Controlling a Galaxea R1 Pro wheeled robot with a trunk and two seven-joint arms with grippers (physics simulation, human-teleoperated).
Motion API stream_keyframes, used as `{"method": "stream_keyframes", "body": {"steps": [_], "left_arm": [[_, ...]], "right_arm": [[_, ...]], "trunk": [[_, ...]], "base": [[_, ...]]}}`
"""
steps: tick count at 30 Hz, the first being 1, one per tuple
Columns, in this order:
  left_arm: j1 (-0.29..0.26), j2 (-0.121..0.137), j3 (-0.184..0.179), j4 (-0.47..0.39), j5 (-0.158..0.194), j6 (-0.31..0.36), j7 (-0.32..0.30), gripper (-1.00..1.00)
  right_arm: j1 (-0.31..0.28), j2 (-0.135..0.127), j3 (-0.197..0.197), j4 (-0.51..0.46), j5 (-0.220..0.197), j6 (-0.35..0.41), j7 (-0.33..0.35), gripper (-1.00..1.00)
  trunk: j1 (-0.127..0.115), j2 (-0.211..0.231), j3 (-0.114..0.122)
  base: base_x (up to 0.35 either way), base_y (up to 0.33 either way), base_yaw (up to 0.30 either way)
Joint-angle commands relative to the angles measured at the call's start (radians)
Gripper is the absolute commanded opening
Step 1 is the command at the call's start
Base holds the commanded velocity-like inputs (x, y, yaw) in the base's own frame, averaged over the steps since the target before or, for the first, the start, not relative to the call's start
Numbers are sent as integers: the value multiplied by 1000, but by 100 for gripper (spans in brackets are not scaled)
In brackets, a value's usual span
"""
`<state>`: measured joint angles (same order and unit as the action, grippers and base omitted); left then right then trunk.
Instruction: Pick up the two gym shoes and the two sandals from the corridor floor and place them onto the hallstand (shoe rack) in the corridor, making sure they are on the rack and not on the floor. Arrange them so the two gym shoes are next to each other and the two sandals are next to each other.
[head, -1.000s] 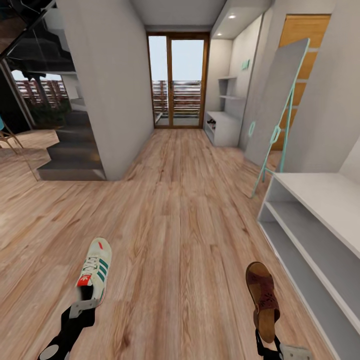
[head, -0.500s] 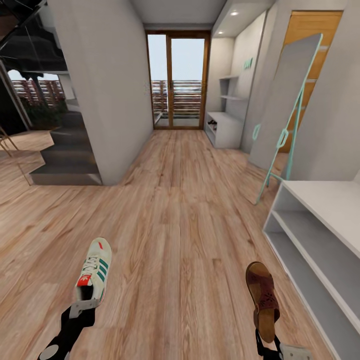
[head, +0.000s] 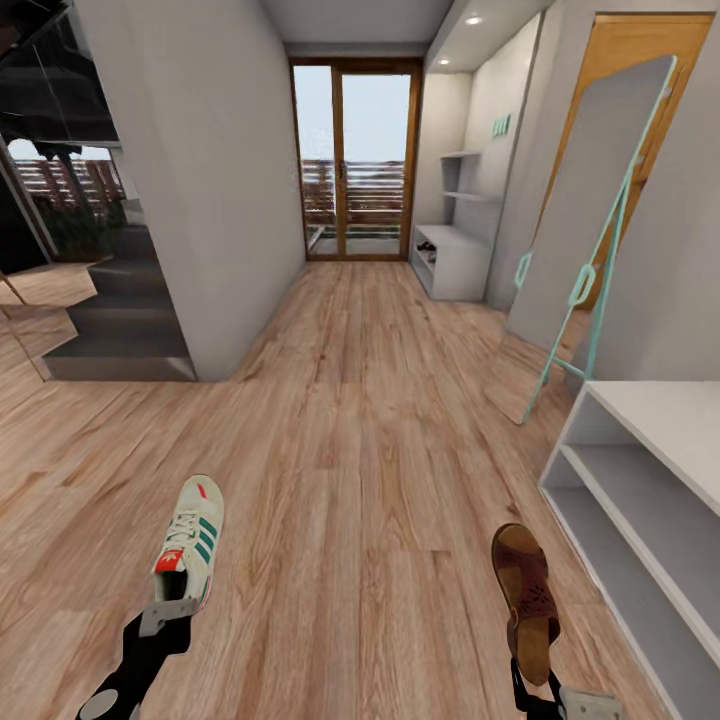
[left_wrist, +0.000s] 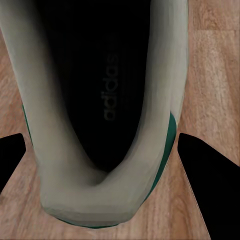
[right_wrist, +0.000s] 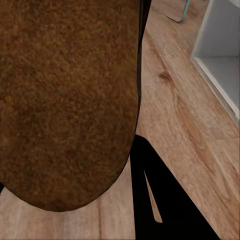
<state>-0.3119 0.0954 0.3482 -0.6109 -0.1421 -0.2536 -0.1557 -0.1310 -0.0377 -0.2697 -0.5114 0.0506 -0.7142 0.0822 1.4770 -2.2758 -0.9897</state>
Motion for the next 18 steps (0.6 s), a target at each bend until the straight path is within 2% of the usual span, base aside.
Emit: {"method": "stream_keyframes", "body": {"steps": [1, 18], "left_arm": [[-1, -1, 8, 0, -10, -4, -8, -100], [-1, 0, 8, 0, -10, -4, -8, -100]], "right_arm": [[-1, 1, -8, 1, 2, -2, 10, -100], [-1, 1, -8, 2, 2, -2, 10, -100]], "trunk": [[0, 0, -1], [0, 0, -1]], "base": [[339, 0, 0], [339, 0, 0]]}}
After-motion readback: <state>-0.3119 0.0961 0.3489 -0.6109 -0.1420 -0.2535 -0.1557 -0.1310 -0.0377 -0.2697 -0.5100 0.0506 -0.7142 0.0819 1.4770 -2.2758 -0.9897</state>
